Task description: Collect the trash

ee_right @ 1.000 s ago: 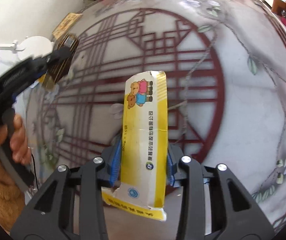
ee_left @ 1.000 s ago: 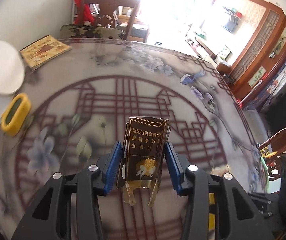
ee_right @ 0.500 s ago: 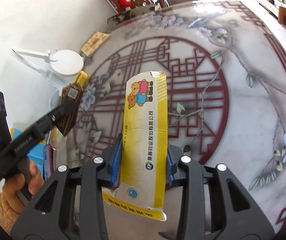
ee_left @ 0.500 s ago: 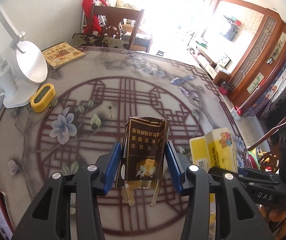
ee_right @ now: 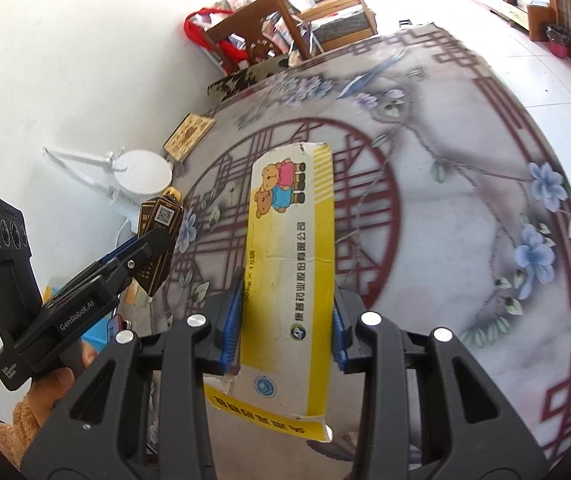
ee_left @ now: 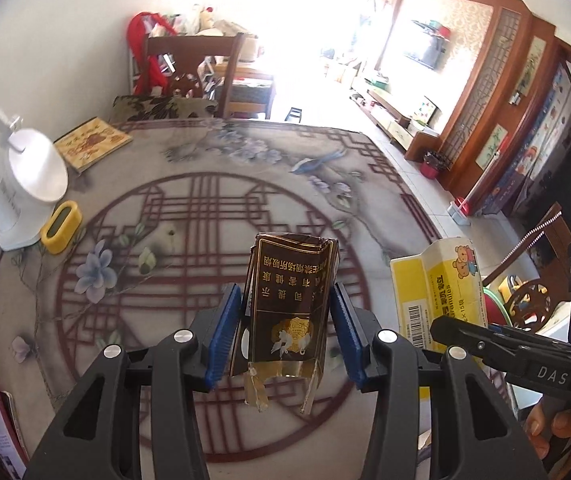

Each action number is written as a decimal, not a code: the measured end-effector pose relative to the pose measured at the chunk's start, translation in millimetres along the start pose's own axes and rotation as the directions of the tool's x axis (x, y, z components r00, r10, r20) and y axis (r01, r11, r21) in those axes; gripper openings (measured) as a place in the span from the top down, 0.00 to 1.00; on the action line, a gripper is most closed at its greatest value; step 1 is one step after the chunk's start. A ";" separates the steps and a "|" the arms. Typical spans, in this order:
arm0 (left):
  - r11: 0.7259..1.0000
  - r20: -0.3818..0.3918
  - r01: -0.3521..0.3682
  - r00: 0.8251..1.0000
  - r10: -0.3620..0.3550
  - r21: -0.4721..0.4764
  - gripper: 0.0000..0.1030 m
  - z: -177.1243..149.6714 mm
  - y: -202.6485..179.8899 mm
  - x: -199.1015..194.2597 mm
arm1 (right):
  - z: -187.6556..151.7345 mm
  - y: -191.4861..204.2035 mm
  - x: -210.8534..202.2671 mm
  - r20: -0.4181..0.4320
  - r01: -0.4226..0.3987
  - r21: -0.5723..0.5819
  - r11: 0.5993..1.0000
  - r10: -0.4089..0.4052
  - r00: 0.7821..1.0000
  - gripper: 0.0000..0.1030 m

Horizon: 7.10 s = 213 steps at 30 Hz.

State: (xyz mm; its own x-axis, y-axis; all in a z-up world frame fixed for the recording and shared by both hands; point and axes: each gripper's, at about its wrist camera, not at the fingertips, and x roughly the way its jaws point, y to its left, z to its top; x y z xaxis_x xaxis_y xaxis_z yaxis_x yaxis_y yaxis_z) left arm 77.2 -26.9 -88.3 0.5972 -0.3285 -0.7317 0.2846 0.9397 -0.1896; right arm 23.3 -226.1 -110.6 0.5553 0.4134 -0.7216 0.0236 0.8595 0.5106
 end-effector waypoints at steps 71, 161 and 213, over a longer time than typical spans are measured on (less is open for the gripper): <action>0.952 -0.150 0.164 0.980 -0.129 0.258 0.57 -18.1 -278.0 61.0 | -23.8 -236.7 -163.8 0.177 -0.037 0.310 0.950 -0.019 0.984 0.65; 0.996 0.351 -0.066 0.935 0.040 0.064 0.07 44.5 -67.1 -106.8 | -18.3 19.6 -161.8 0.618 0.513 0.191 0.837 -0.508 0.600 0.04; 0.999 0.288 -0.010 0.958 0.000 0.035 0.08 29.7 -20.1 -107.6 | -42.2 52.4 -141.8 0.562 0.532 0.254 0.808 -0.571 0.598 0.04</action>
State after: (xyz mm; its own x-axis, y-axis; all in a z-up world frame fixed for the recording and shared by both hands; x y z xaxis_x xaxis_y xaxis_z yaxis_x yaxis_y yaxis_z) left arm 29.5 -13.2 13.7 0.7877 -0.3422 -0.5123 0.3046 0.9391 -0.1589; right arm -89.3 -226.9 -1.2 0.7863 -0.4122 -0.4603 0.5254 0.8381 0.1469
